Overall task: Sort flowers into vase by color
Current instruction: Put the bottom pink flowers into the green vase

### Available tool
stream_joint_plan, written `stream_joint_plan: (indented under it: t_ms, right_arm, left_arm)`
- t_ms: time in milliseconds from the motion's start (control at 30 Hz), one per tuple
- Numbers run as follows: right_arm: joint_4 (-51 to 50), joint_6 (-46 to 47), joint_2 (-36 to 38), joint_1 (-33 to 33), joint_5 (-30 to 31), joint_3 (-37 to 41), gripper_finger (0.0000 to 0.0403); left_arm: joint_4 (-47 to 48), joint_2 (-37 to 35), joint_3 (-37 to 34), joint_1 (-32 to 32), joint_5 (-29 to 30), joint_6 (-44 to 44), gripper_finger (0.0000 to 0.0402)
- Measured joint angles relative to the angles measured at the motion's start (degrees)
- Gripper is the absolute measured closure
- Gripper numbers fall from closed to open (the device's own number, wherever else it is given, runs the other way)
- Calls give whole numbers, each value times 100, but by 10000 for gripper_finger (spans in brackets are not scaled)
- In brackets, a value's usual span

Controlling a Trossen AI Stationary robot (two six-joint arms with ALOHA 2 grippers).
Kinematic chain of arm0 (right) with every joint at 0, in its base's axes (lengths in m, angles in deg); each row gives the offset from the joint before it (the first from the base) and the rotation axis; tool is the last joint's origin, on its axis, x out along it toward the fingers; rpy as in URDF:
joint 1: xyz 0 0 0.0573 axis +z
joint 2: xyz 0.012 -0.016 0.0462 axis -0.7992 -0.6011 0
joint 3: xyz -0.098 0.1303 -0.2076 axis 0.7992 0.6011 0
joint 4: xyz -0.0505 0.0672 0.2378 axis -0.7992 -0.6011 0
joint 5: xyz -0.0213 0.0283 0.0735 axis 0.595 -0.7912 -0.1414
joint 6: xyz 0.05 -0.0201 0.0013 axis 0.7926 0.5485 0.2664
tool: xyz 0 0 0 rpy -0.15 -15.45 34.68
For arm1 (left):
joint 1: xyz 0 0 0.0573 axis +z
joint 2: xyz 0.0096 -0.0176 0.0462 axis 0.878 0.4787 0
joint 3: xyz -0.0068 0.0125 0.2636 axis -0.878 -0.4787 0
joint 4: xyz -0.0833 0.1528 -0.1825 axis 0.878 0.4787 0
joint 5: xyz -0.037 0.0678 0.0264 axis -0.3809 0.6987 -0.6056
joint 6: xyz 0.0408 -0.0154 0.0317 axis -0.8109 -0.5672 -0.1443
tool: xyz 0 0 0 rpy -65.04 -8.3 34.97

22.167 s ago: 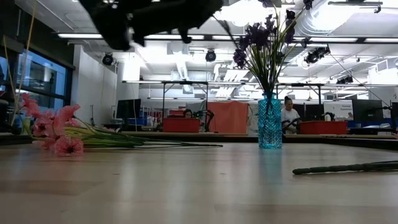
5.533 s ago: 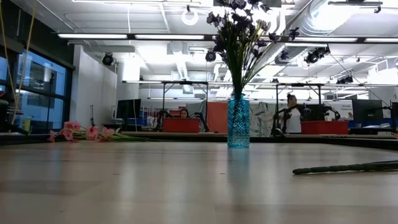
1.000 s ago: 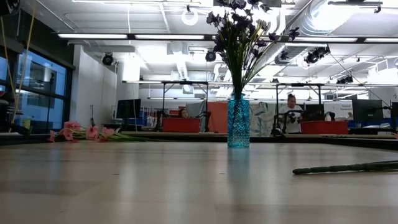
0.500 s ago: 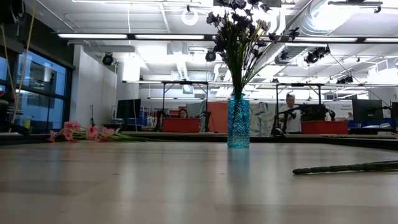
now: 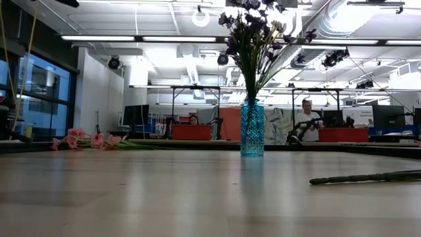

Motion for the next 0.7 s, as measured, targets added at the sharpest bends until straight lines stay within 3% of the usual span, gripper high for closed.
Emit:
stream_joint_plan:
  t_ms: [233, 400, 533, 700]
  right_arm:
    - [-1770, 438, 128, 137, -17, -2, 116]
    - [-3826, 1613, -127, 508, 570, 48, 116]
    - [-4437, 3607, -165, 936, 432, 822, 116]
    - [-4004, 6926, -152, 1699, -116, 2146, 116]
  left_arm:
    - [-1395, 178, 0, 1237, -1045, -1683, 186]
    - [-1675, 473, 0, 2229, -1632, -2793, 186]
    - [-1676, 640, 0, 2953, -2057, -3327, 186]
    - [-1768, 651, 0, 3467, -2413, -3664, 186]
